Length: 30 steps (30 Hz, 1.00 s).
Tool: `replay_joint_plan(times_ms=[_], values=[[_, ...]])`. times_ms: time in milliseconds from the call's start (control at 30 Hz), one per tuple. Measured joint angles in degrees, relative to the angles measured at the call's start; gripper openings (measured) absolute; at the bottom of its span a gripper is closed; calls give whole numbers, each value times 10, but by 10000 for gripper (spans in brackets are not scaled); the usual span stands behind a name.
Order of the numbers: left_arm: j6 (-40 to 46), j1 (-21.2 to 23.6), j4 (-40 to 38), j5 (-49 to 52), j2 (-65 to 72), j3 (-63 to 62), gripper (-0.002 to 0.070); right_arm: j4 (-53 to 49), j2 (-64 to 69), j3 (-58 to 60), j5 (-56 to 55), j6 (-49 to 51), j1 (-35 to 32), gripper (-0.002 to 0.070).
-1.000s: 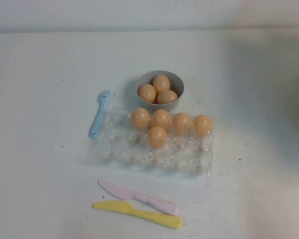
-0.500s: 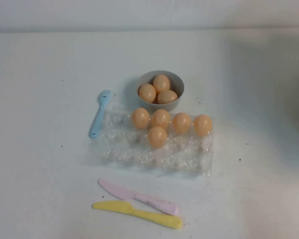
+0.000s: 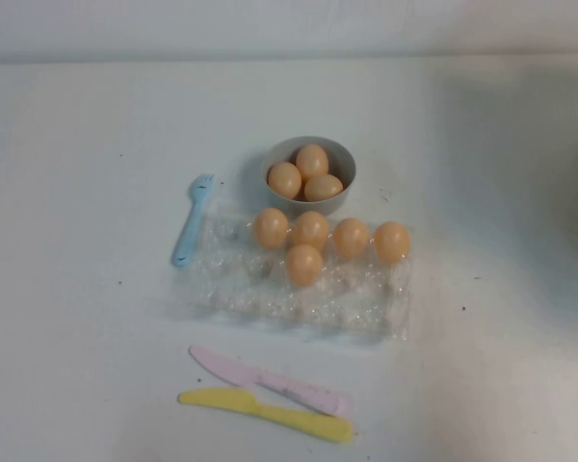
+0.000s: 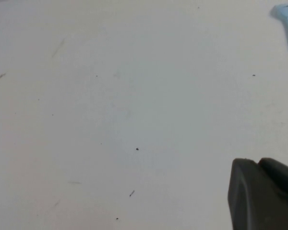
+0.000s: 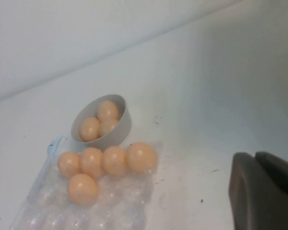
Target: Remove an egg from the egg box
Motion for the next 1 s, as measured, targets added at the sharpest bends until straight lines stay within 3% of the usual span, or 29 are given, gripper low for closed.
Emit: replay_joint_plan(times_ms=[133, 233, 433, 767, 1000], values=[[0, 0, 0, 0, 0, 0, -4, -3, 67, -24, -14, -16, 0, -18], [0, 0, 0, 0, 0, 0, -4, -8, 127, -45, -13, -80, 0, -18], [0, 0, 0, 0, 0, 0, -4, -26, 273, -144, 51, -168, 0, -18], [0, 0, 0, 0, 0, 0, -4, -108, 415, -348, 185, -177, 4, -18], [0, 0, 0, 0, 0, 0, -4, -296, 455, -419, 245, -97, 71, -18]])
